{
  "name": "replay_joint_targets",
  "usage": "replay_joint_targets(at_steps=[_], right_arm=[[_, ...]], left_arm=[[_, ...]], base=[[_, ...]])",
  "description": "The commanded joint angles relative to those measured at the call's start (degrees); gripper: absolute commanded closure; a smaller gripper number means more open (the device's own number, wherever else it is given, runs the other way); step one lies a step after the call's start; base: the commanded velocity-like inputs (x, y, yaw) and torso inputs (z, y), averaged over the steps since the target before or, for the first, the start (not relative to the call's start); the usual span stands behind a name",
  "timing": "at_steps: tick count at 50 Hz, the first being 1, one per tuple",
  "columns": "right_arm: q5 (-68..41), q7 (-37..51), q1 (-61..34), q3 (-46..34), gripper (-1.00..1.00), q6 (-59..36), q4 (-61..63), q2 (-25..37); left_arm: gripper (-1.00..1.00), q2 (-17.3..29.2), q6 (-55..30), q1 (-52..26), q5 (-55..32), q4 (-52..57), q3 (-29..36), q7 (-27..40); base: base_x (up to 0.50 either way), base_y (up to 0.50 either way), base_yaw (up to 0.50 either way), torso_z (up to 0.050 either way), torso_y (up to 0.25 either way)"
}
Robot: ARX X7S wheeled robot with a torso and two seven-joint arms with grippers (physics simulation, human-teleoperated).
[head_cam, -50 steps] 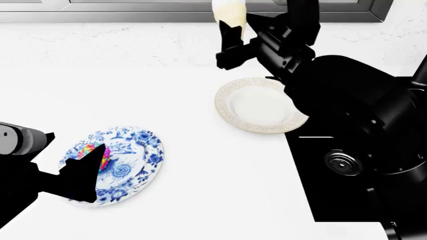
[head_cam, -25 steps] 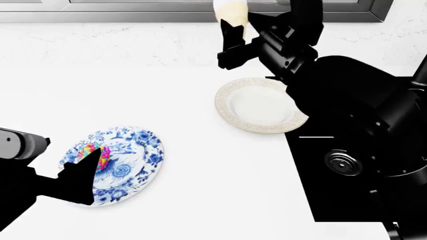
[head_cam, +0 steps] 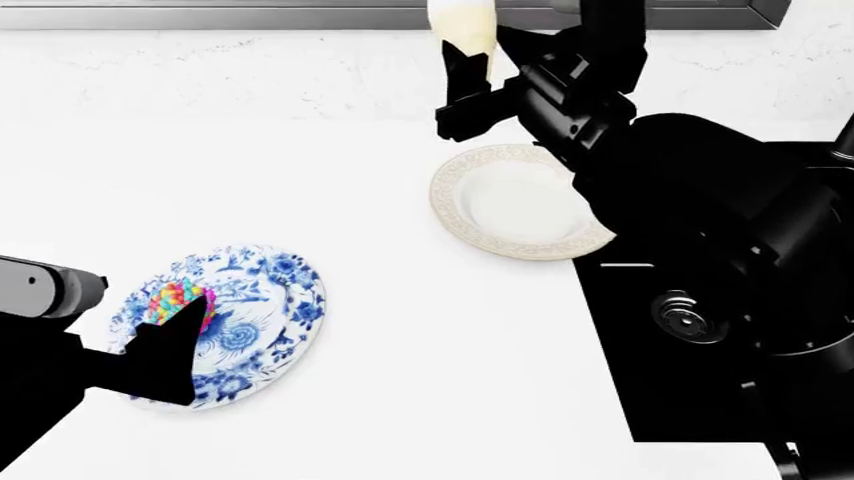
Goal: Move the dessert items from the plate to the tray.
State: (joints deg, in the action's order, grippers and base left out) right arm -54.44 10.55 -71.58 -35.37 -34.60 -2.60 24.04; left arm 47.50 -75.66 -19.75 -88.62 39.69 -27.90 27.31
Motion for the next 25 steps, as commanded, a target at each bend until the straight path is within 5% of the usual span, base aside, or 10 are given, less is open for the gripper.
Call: replay_joint_targets(at_steps=[1, 25], right_arm=[[0.81, -0.24, -0.07, -0.21, 1.0, -0.24, 0.88, 0.2], [0.6, 0.04, -0.07, -0.45, 1.0, -0.5, 1.79, 0.65]], left_arm=[[-1.0, -1.1, 1.48, 2.58, 3.24, 0.12, -1.69, -2.12], [-1.0, -2.3, 4.1, 4.95, 8.2, 0.16, -1.51, -5.06]], base=[[0.0, 0.0, 0.0, 0.0, 0.0], [0.0, 0.0, 0.0, 0.0, 0.0]])
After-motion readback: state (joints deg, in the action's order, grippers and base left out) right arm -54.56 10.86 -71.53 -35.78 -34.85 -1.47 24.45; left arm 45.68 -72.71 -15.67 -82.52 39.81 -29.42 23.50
